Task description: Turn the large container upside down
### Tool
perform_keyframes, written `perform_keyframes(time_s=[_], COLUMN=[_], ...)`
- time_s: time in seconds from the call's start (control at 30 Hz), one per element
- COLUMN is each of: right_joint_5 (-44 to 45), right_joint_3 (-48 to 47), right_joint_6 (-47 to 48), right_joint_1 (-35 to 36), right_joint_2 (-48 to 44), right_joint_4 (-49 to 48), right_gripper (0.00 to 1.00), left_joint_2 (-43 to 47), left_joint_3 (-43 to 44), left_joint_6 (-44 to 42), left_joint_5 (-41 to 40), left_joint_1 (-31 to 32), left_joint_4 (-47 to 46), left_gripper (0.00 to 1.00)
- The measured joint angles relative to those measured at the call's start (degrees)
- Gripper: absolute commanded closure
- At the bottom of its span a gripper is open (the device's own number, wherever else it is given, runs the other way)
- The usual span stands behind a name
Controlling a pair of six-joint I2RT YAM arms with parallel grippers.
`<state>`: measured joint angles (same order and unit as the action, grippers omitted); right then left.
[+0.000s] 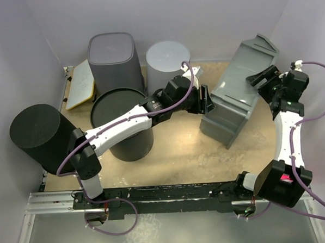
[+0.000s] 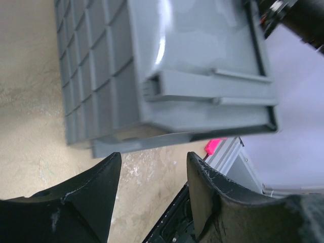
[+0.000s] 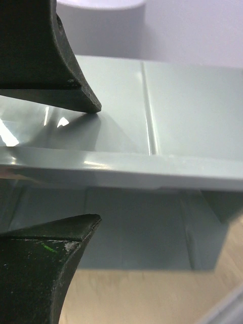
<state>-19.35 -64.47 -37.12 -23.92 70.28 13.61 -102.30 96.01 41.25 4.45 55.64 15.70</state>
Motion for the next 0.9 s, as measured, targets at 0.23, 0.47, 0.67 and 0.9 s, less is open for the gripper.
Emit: perform_keyframes(time_s=[0.23, 0.47, 0.67, 0.9], right_joint_5=[-4.5, 1.2, 4.3, 5.7], right_joint_3=[1.8, -5.1, -7.4, -7.7], right_joint_6=[-4.8, 2.2, 4.9, 5.9], right_joint_1=[2.8, 3.4, 3.4, 3.4], right_joint_2=[-0.2, 0.5, 0.2, -1.2], right_joint_4=[-1.7, 8.9, 12.2, 12.5], right_gripper=[0.17, 0.22, 0.42, 0.80], left_joint_2=[2.7, 4.7, 3.4, -2.5], left_joint_3=[1.3, 4.7, 11.3, 16.5], left_joint_6=[-0.8, -3.0, -4.2, -4.5], left_joint_5=[-2.5, -8.0, -10.9, -10.4], left_joint_1=[0.0, 0.0, -0.6, -2.3], left_joint_4=[2.4, 6.8, 10.2, 12.6], left_gripper=[0.48, 0.47, 0.48, 0.47])
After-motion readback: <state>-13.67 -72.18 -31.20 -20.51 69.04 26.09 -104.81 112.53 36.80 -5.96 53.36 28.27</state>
